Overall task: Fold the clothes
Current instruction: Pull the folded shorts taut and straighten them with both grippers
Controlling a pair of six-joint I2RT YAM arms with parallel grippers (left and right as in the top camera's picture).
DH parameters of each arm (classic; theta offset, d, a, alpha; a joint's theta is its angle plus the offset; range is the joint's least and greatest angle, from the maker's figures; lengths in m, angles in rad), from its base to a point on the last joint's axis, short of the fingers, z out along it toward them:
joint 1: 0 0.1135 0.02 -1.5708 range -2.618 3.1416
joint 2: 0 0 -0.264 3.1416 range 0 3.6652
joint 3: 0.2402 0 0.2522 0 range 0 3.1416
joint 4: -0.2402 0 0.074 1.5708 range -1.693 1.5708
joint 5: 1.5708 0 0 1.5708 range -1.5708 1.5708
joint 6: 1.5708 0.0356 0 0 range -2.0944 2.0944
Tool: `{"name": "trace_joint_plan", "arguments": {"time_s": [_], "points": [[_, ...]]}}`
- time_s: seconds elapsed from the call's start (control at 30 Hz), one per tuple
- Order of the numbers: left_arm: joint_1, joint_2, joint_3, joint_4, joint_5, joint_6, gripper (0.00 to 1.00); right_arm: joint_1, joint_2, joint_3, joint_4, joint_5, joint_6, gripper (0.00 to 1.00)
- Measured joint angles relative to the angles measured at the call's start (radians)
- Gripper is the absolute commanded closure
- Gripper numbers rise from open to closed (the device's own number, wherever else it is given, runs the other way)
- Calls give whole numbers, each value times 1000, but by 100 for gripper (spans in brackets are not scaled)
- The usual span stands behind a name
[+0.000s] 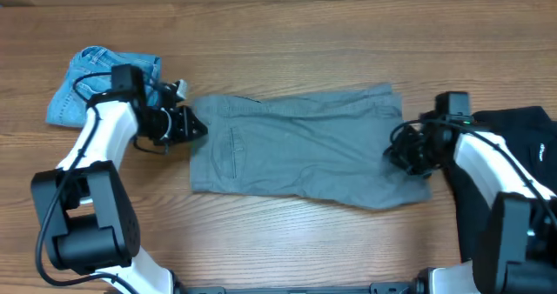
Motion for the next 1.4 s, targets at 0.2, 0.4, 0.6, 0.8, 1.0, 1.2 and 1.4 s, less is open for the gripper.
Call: {"name": "trace_joint_plan", "arguments": {"time_s": [0.2,0.4,0.6,0.8,1.0,1.2,1.4], "points": [[-128,0,-135,42,-122,13,88,-21,-5,2,-85,117,2,68],[-103,-37,-219,117,-285,-123,88,-21,-5,-45,23,259,62,75],[7,-47,-212,135,-360,-181,86,-23,-4,-4,-51,188,-16,55],[29,-47,-204,130,-385,-191,82,-21,-13,64,-284,105,-89,28],[29,-48,-203,131,-388,-197,80,21,-13,-43,-284,4,-106,43],[29,-47,-202,131,-389,-197,81,25,-13,-89,-138,-72,-89,96],[29,-47,-198,122,-396,-196,82,-50,-13,-6,-21,-43,-46,83]]}}
